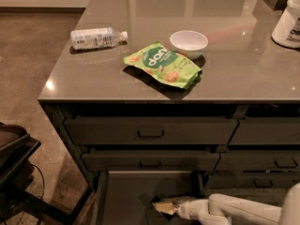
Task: Place rxbar blueberry into bottom drawer
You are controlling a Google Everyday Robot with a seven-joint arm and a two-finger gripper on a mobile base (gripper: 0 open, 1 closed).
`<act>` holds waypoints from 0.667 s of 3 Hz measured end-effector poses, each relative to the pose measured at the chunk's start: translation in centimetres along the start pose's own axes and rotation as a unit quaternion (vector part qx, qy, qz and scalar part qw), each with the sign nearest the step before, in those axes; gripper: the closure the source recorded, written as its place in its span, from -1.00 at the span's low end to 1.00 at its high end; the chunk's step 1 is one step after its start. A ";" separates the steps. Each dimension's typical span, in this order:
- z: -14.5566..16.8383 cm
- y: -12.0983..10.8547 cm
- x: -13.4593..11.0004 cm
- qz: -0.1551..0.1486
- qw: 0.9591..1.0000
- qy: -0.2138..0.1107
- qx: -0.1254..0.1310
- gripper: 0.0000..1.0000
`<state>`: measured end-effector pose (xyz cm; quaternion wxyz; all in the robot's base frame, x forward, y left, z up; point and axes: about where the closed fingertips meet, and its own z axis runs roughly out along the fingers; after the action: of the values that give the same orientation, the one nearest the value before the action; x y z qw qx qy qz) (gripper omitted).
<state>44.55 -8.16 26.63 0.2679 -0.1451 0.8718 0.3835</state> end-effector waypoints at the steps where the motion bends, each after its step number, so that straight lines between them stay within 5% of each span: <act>1: 1.6 -2.4 1.1 0.021 1.000 0.010 0.005 1.00; 2: 3.1 -4.4 2.3 0.045 0.999 0.015 0.020 1.00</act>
Offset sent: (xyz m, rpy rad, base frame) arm 0.0175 -0.0148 -0.0905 -0.0360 0.1356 -0.1073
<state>45.78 -8.89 20.94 0.2397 -0.1061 0.8891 0.3753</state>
